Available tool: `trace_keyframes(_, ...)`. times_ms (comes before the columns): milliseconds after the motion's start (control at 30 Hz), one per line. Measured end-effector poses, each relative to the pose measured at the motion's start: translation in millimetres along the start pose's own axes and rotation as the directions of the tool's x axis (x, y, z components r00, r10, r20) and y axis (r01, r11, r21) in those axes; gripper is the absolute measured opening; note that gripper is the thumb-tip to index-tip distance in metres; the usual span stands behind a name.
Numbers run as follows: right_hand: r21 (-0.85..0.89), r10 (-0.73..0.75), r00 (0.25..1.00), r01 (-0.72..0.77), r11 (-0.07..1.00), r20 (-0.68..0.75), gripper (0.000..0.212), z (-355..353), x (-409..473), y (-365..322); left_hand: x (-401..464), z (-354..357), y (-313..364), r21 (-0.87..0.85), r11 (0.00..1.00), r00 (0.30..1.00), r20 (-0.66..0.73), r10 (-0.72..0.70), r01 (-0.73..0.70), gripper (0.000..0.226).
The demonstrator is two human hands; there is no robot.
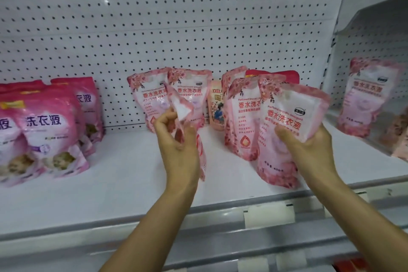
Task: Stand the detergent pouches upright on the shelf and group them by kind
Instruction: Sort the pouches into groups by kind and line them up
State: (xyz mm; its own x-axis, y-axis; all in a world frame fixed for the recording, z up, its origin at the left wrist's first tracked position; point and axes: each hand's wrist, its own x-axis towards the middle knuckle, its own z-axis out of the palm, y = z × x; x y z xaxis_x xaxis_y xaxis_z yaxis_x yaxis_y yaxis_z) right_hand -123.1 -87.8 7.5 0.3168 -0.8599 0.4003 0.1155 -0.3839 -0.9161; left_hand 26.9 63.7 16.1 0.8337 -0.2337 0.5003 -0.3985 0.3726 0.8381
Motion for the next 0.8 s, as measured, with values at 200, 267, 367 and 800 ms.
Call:
trace_keyframes(200,0.042,0.126,0.988,-0.13,0.991,0.092,0.026,-0.7,-9.3,10.7,30.4,-41.7,-13.7,0.103,0.987,0.956,0.253,-0.149,0.127,0.077)
trace_keyframes(267,0.084,0.181,0.977,-0.191,0.978,0.114,0.026,-1.5,-6.7,12.2,53.8,-53.5,-29.7,0.244,0.941,0.861,0.398,-0.317,0.233,0.115)
trace_keyframes(367,0.15,0.226,0.941,-0.269,0.951,0.25,0.04,1.9,-6.3,16.1,77.5,-53.2,-44.8,0.328,0.873,0.652,0.581,-0.487,0.36,0.127)
trace_keyframes(800,-0.058,0.134,0.981,-0.127,0.99,0.143,0.067,61.7,-41.5,10.9,72.9,-78.7,-59.5,0.115,0.894,0.807,0.393,-0.441,0.433,0.05)
